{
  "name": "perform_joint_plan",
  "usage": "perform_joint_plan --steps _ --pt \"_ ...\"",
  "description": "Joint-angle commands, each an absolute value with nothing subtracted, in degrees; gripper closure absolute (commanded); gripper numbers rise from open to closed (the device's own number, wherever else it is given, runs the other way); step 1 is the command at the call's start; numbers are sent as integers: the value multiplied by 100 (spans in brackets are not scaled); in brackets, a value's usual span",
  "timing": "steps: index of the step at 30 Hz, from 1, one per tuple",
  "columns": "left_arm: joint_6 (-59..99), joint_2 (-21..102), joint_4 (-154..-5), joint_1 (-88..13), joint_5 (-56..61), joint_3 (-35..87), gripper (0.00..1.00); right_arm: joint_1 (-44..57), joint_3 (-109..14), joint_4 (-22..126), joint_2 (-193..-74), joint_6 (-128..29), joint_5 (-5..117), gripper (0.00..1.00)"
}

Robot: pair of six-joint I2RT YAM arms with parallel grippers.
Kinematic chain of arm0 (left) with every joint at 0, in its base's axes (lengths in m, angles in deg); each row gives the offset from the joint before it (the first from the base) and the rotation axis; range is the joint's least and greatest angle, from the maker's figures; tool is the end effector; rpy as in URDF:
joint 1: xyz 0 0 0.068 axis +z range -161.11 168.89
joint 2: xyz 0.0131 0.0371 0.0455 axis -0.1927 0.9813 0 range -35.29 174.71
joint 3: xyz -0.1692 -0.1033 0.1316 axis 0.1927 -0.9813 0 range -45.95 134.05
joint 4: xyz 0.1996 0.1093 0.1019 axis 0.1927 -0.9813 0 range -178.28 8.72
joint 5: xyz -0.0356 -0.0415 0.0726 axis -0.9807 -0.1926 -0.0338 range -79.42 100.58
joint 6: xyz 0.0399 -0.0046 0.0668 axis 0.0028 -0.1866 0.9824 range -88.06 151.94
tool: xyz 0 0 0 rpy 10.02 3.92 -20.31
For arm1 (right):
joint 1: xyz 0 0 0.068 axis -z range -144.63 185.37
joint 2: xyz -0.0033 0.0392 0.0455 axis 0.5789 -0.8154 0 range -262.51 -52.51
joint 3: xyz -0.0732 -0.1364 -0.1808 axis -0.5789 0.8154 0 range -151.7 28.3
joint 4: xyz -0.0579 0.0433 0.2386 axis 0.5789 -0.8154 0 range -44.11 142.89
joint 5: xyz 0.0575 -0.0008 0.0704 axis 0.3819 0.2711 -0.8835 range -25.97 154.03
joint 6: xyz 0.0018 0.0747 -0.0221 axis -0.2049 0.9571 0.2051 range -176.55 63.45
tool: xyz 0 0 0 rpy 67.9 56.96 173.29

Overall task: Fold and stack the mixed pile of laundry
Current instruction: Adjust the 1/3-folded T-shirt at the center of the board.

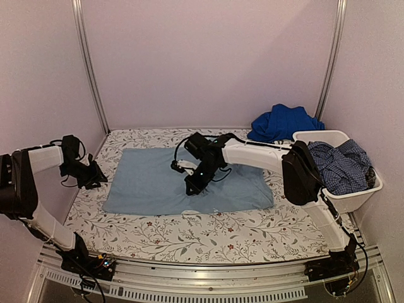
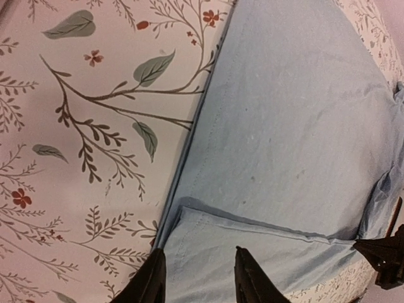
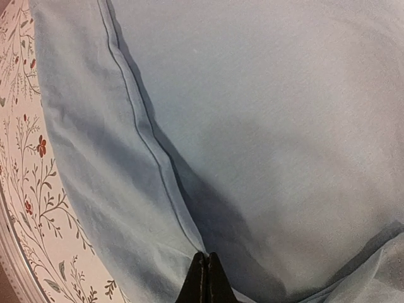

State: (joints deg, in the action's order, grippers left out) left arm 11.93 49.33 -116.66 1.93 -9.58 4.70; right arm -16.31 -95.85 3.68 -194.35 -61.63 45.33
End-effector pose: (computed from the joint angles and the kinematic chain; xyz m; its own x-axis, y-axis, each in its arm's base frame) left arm 0.2708 0.0392 0.1326 -0.8246 -0.5208 -0.2210 -0.3998 0.8128 -0.4237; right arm 0.2885 0.3993 0.1149 -0.4954 -0.7621 -0.4170 -0.8684 0.4228 0.2590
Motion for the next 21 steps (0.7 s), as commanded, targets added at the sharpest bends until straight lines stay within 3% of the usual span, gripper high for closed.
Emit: perform_joint_plan --steps 1,11,21 --pt "1310 5052 -11452 244 -1060 477 63 -1589 -9714 369 -19403 -6070 4712 100" --pt "1712 5550 -11570 49 -1134 709 74 -1575 -9675 323 -19511 -6016 4782 100" --pt "2054 6402 -11864 -192 -590 1305 74 -1569 -9676 326 -19524 -5981 4711 100"
